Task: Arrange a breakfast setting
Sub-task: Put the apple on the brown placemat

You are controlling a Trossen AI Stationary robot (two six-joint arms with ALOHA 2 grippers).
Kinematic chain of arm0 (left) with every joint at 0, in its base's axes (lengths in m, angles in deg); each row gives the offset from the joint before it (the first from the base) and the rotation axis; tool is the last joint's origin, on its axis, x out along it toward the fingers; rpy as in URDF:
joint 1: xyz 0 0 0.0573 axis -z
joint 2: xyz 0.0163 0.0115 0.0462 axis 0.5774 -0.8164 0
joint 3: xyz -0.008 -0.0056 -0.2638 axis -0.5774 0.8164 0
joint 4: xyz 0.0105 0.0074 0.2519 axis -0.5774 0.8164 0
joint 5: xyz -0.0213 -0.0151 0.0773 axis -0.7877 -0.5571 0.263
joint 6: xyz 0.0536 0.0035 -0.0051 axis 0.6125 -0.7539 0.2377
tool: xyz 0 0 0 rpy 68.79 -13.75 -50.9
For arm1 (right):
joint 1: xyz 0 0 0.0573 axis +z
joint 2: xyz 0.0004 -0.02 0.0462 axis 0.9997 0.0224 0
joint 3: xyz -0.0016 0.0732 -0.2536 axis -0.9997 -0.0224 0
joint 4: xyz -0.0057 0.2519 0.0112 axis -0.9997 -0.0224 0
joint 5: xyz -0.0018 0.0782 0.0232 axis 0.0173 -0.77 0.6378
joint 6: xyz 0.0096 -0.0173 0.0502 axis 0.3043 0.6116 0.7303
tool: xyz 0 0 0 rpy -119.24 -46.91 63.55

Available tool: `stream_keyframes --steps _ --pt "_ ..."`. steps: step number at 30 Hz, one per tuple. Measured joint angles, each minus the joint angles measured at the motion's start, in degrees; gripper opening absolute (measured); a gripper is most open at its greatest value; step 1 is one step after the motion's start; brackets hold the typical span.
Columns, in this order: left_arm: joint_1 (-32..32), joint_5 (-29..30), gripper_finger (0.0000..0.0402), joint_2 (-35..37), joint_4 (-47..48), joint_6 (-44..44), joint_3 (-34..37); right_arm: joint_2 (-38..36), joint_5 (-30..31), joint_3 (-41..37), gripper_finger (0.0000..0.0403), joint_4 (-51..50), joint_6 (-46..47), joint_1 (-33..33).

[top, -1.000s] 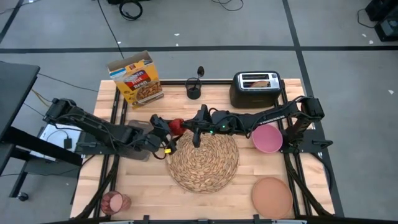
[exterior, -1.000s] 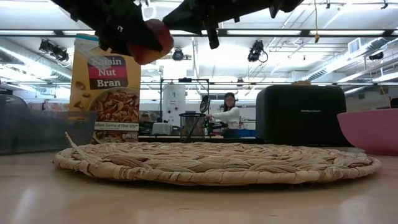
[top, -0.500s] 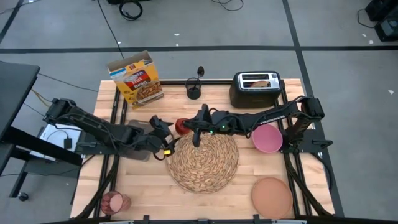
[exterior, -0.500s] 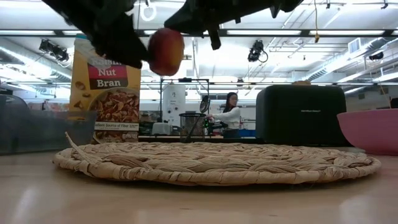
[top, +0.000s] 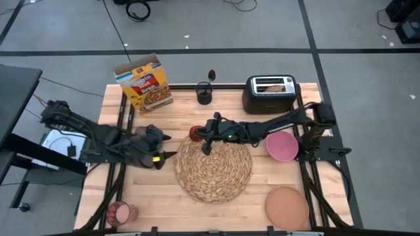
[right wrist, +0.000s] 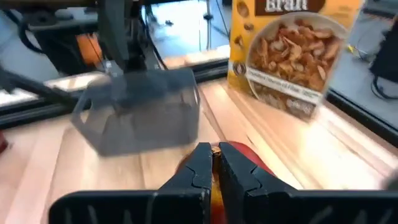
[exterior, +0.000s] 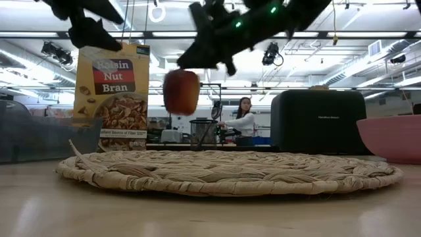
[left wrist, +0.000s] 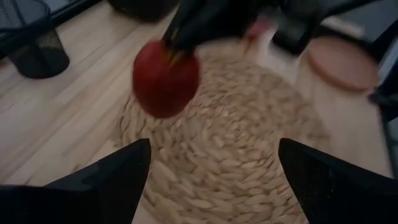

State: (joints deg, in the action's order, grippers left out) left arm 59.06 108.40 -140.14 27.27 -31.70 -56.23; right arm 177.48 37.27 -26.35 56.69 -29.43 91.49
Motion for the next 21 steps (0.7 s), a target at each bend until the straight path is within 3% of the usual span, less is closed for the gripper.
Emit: stream_keyframes --steps 10,21 --pt "-0.1 0.3 0.0358 2.8 -0.5 -0.1 0.0 10.6 -3.0 0.0 0.0016 10.1 1.7 -1.9" --pt "-0.2 0.3 0.0357 2.8 0.2 0.3 0.0 11.7 -3.2 0.1 0.0016 10.6 0.5 -1.9"
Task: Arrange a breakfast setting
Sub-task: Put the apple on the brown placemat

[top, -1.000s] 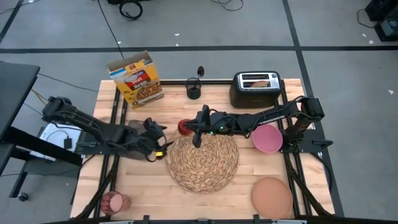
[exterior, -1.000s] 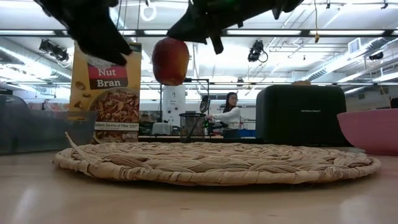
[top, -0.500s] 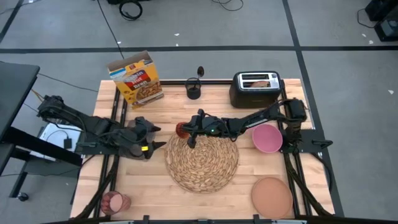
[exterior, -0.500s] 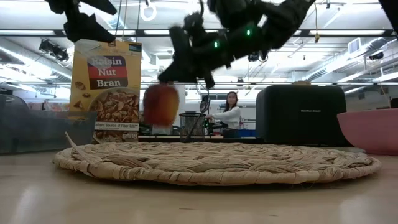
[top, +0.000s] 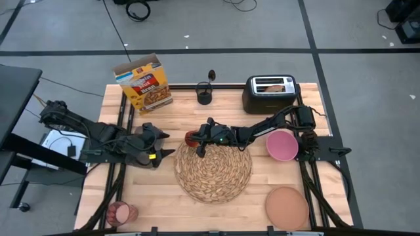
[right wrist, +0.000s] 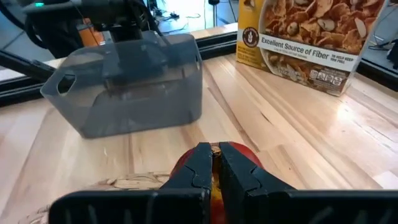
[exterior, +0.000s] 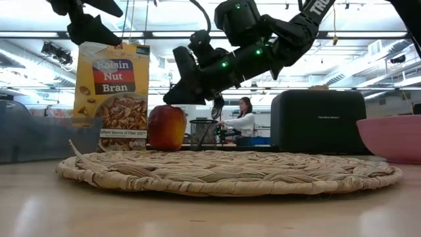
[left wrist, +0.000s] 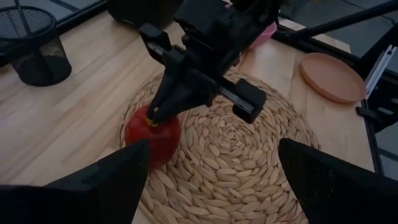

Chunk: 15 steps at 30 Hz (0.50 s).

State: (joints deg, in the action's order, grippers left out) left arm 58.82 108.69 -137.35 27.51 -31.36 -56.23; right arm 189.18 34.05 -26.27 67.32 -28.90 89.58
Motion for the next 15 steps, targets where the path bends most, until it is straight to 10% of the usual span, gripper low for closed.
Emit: stream_keyframes --steps 15 --pt "0.0 0.0 0.0357 0.0 0.0 0.0 0.0 -0.1 -3.2 0.0 0.0047 -1.4 -3.6 0.1"
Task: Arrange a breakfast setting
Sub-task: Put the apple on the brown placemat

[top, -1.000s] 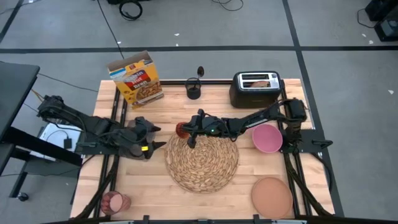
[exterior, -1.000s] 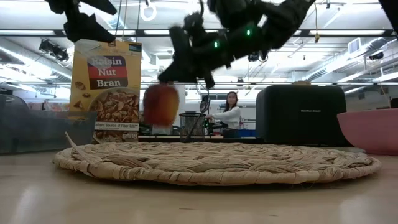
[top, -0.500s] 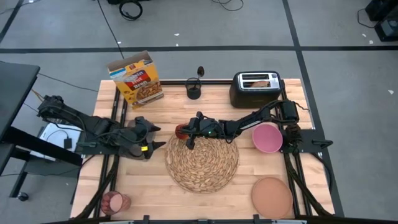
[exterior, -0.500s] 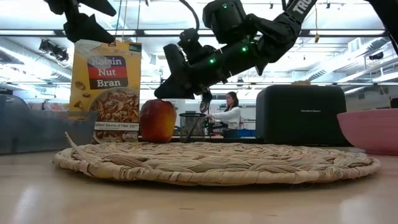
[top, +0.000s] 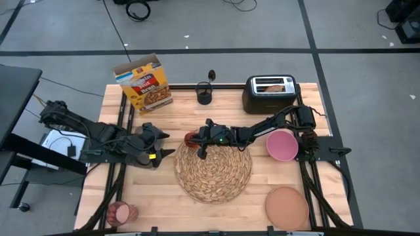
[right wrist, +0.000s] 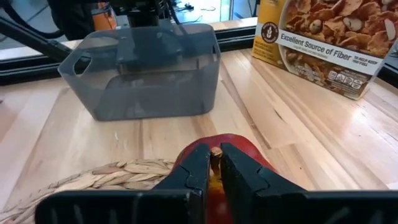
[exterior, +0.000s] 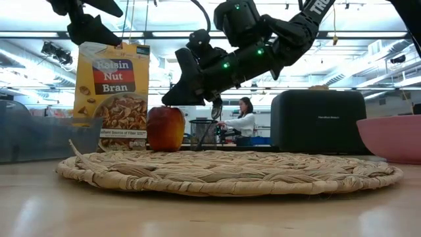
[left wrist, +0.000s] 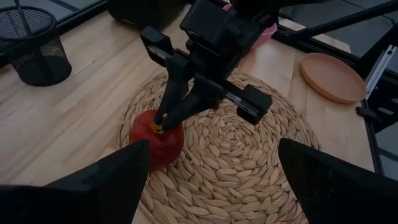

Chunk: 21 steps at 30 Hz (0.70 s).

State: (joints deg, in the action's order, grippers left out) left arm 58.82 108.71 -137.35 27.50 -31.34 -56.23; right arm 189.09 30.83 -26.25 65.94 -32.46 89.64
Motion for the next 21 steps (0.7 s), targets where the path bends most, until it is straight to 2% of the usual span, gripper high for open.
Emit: stream_keyframes --steps 5,11,21 --pt "0.0 0.0 0.0357 0.0 0.0 0.0 0.0 0.0 0.0 0.0 0.0045 -0.4 -0.9 0.0" --pt "0.0 0.0 0.0357 0.0 0.0 -0.3 0.0 -0.1 0.0 0.0 0.0012 -0.6 -1.1 0.0" --pt "0.0 -0.1 0.0357 0.0 0.0 -1.3 0.0 -2.4 0.5 0.0 0.0014 -3.9 -2.5 0.0"
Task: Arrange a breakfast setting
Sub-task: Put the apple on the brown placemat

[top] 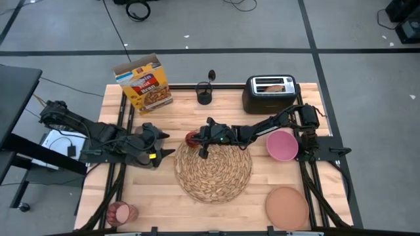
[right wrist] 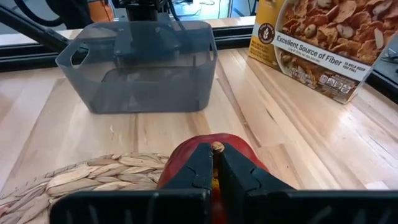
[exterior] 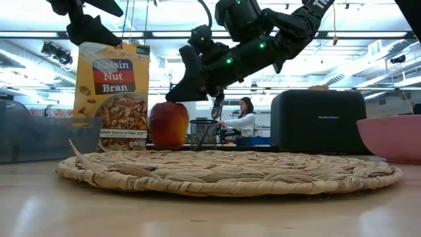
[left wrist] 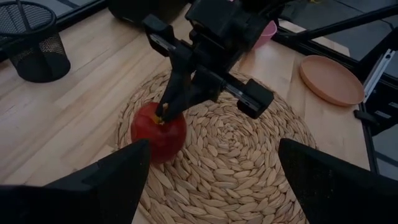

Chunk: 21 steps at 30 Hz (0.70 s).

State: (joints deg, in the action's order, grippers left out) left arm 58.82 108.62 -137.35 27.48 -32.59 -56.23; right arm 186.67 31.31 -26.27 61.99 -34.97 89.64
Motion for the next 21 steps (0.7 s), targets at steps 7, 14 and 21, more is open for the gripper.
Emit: stream_keyframes --steps 7,14,21 --pt "0.0 0.0 0.0357 0.0 -0.1 -0.5 0.0 0.4 0.0 0.0 0.0017 -3.3 0.1 0.0" --pt "0.0 0.2 0.0357 0.0 0.0 -0.3 0.0 0.4 -0.6 0.0 0.0050 -3.2 0.1 0.0" --pt "0.0 0.2 0.0357 0.0 0.0 -0.3 0.0 0.2 -0.6 0.0 0.0102 -3.2 0.1 0.1"
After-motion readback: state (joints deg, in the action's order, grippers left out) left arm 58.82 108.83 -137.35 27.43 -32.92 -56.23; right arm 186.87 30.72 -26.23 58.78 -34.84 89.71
